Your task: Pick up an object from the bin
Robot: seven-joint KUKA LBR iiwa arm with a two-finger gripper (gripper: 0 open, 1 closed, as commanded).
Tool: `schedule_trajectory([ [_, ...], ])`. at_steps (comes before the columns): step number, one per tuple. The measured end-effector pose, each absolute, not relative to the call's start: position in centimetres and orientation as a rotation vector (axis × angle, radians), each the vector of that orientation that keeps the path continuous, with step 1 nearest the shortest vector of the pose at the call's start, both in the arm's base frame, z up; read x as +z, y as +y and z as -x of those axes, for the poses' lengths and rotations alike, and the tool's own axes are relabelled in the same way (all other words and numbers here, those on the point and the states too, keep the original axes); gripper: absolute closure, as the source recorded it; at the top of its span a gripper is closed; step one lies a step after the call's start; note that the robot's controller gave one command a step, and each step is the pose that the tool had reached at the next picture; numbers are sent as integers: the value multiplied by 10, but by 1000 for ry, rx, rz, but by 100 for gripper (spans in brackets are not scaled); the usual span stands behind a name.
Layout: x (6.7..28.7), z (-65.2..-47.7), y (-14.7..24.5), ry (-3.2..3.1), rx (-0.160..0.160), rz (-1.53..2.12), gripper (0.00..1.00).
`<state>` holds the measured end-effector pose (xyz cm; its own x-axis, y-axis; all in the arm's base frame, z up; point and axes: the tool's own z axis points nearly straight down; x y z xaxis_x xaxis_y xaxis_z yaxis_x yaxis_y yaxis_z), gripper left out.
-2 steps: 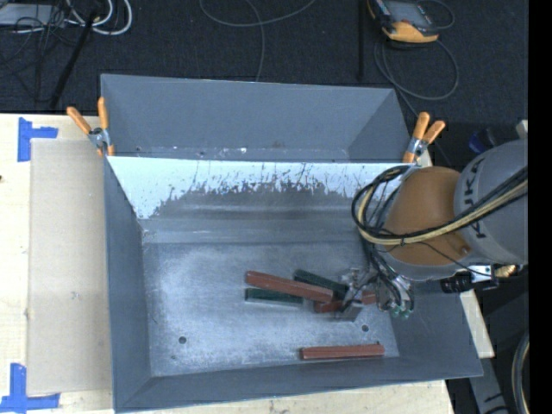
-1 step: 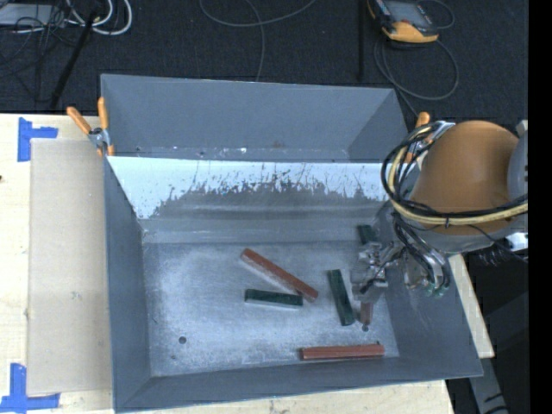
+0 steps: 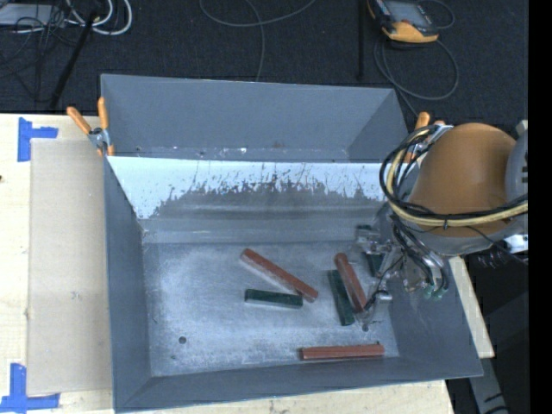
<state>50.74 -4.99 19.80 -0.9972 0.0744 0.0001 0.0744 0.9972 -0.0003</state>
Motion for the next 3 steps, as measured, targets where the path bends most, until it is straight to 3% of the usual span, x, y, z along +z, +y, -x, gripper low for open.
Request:
schedule_trajectory([
  [1, 143, -508, 25, -3032, -2, 796, 0],
  [2, 66, -542, 30, -3087, 2, 555, 0],
  [3, 69, -543, 30, -3091, 2, 554, 100],
])
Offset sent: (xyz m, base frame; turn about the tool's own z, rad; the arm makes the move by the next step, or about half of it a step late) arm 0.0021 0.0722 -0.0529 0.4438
